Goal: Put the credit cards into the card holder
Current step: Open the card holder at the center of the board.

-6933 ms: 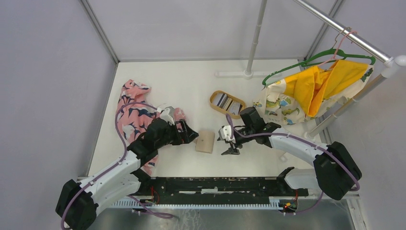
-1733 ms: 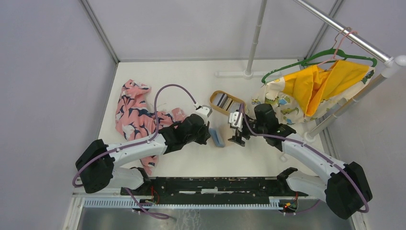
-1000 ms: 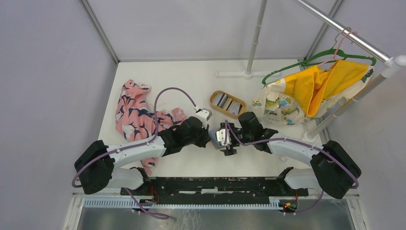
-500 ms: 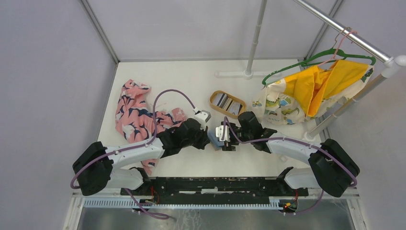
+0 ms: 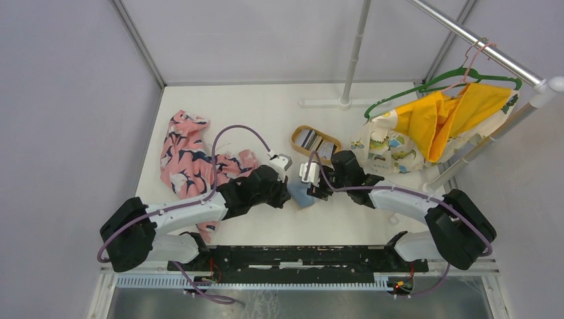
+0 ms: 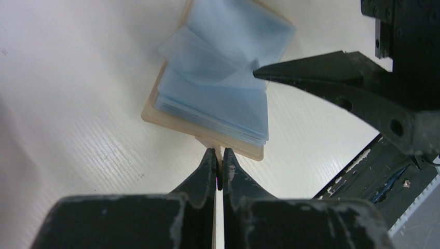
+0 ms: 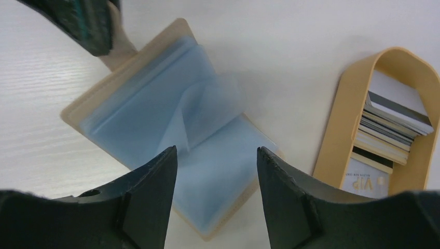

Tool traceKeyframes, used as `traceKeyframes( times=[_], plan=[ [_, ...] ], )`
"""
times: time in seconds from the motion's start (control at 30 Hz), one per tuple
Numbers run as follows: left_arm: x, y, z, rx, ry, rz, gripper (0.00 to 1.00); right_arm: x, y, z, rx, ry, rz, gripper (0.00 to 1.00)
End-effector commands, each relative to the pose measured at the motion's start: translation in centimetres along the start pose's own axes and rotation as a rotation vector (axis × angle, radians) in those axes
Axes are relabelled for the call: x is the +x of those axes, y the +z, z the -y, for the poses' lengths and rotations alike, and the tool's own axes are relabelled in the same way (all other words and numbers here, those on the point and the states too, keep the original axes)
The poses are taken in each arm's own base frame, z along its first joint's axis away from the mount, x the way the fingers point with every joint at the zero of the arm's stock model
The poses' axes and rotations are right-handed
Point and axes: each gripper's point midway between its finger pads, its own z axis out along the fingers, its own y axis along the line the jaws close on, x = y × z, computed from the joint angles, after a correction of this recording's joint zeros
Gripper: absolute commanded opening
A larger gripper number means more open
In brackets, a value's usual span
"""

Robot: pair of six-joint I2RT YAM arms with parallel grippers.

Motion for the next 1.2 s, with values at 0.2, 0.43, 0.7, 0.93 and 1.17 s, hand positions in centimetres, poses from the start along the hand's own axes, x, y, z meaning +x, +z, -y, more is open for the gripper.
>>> traceKeyframes(
  times=[0.2,0.43,0.7,0.93,1.17],
  plan=[
    [-4.1,-2.4,0.6,-0.023,0.092,0.076,0.02,-2.5,-1.6,0.3,-0.119,0.092,0.14,0.69],
    [-6.3,-2.4,1.5,-0.014,0.162,0.077,0.02,-3.5,-2.2,0.4,-0.117,0.118,0.189,0.69],
    [-7.4,-0.1,2.9,0.024,0.239,0.027,0.02,-3.8,-3.1,0.8,-0.11,0.167,0.245,0.69],
    [-5.8,1.2,1.7,-0.022,0.216,-0.006,0.02,-2.2,-2.0,-0.1,-0.173,0.237,0.207,0.67],
    [-4.4,-0.7,-2.1,-0.183,0.073,0.032,0.02,-1.3,-1.3,-0.6,-0.206,0.274,0.176,0.63]
  ],
)
